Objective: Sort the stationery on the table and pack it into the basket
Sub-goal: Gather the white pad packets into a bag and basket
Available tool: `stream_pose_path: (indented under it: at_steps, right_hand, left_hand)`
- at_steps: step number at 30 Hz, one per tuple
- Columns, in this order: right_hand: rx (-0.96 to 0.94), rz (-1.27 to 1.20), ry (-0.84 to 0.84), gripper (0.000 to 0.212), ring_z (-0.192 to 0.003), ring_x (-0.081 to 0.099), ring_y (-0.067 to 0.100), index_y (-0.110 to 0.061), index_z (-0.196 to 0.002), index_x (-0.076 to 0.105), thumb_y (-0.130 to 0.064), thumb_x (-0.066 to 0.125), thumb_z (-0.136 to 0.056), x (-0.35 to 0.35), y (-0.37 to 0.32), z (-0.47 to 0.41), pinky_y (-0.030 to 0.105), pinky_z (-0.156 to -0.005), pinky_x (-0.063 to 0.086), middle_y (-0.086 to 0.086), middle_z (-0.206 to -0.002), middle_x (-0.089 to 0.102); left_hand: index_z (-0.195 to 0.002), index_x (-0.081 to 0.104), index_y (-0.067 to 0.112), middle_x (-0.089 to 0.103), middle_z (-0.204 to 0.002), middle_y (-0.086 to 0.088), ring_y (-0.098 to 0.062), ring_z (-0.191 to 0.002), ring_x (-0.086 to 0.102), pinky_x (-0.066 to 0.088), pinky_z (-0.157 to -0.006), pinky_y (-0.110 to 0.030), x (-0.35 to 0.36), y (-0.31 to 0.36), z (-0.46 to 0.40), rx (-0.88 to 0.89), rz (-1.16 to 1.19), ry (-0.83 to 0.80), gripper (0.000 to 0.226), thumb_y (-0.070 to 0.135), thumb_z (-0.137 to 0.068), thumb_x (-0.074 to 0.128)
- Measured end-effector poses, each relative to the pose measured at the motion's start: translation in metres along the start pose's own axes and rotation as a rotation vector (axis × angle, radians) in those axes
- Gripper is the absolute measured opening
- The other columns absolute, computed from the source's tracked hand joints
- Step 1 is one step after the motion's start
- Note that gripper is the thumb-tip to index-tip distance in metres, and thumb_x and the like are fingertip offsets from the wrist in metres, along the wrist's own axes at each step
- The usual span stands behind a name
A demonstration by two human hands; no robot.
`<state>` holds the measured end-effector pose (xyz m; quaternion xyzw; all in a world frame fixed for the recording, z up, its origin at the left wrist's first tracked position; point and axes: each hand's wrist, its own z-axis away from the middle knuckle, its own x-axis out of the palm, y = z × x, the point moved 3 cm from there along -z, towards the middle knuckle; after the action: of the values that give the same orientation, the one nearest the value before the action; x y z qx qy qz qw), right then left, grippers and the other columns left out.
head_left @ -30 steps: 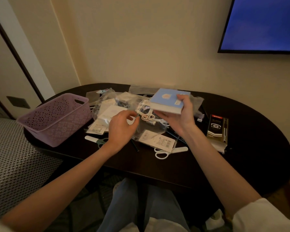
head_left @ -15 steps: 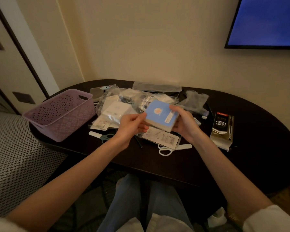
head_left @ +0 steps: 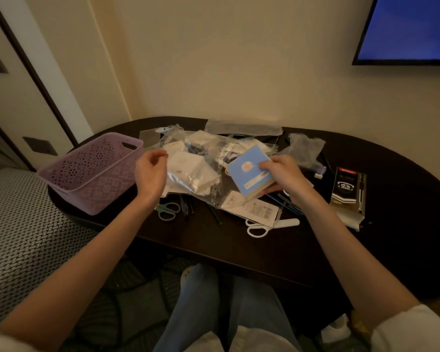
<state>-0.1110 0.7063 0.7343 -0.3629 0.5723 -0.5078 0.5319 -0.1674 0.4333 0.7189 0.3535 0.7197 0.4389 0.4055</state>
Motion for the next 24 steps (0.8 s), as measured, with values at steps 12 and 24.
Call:
stream_pose_path:
  at_steps: [12,24]
  right_hand:
    - [0.339,-0.545,-0.195,0.02,-0.11,0.061,0.029,-0.007,-0.116,0.052,-0.006,0.05,-0.095,0.058,0.023,-0.042,0.04,-0.093,0.05,0.016,-0.116,0.063]
    - [0.294,-0.531,-0.264,0.026,-0.096,0.067,0.026,0.004,-0.117,0.058,0.003,0.057,-0.091,0.097,0.007,-0.069,0.034,-0.081,0.056,0.017,-0.113,0.066]
  left_hand:
    - [-0.134,0.053,0.008,0.056,-0.134,-0.009,-0.023,-0.123,0.051,0.042,-0.103,-0.038,0.003,-0.04,-0.042,0.181,-0.355,-0.17,0.04,0.017,-0.095,0.052]
    - [-0.135,0.048,0.007,0.054,-0.119,0.002,-0.014,-0.111,0.052,0.043,-0.089,-0.031,0.002,-0.063,-0.069,-0.093,-0.129,-0.161,0.04,0.018,-0.096,0.054]
